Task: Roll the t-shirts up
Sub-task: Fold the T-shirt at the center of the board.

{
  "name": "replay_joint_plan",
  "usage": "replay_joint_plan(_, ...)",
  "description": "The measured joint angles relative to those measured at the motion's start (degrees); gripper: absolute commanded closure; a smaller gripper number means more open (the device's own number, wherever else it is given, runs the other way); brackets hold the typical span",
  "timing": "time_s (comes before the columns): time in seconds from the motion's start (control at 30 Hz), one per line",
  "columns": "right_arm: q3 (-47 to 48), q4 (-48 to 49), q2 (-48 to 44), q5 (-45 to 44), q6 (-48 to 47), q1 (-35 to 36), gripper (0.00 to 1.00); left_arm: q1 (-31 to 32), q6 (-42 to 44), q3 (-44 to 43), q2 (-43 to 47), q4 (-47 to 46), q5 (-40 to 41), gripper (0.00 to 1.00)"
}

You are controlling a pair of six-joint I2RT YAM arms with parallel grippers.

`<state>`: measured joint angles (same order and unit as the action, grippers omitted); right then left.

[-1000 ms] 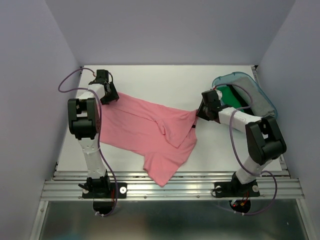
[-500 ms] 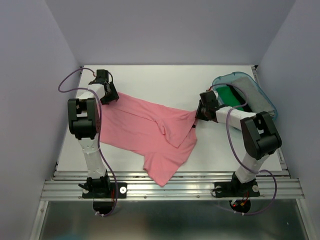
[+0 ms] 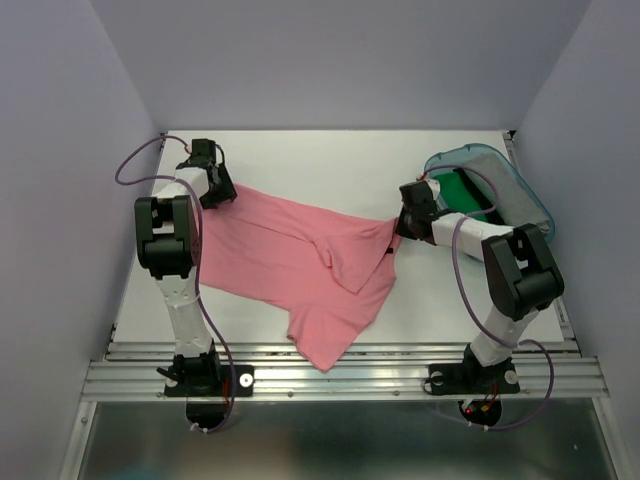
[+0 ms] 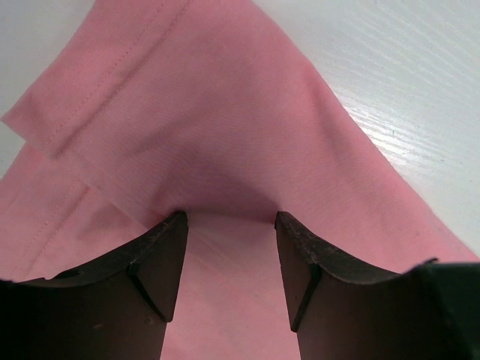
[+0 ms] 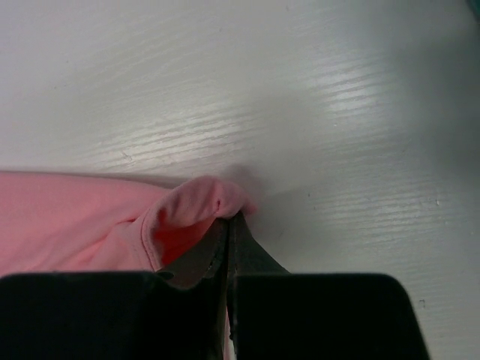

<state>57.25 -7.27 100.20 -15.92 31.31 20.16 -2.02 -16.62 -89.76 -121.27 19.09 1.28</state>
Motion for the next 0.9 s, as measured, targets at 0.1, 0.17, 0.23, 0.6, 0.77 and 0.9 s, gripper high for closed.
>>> replay_joint_plan(0.1,0.0,-0.5,-0.1,-0.1,0.4,0.0,0.89,-0.1,0.0,0.0,0.0,0.0,0.0,0.38)
replay_joint_plan(0.17,0.0,-1.3,-0.1,-0.1,0.7,0.0,0.63,-0.1,0.0,0.0,0.0,0.0,-0.1,0.39)
replay_joint_plan(0.23,0.0,-1.8,-0.1,-0.1,1.1,0.0,0.51,-0.1,0.0,0.0,0.0,0.0,-0.2,0.38)
replay_joint_plan(0.6,-0.1,-6.9,-15.8,1.1,-0.7,4.0,0.44,-0.5,0.0,-0.3,0.5,0.9,-2.2,0.38)
replay_joint_plan(0.77,0.2,-7.4,-16.1,0.0,-3.2,18.3,0.44,-0.7,0.0,-0.5,3.0,2.5,-3.1,0.37)
replay_joint_plan(0.9,0.3,-8.7,-12.6,0.7,-4.5,27.5,0.44,-0.7,-0.3,-2.1,5.9,3.2,-3.7,0.37)
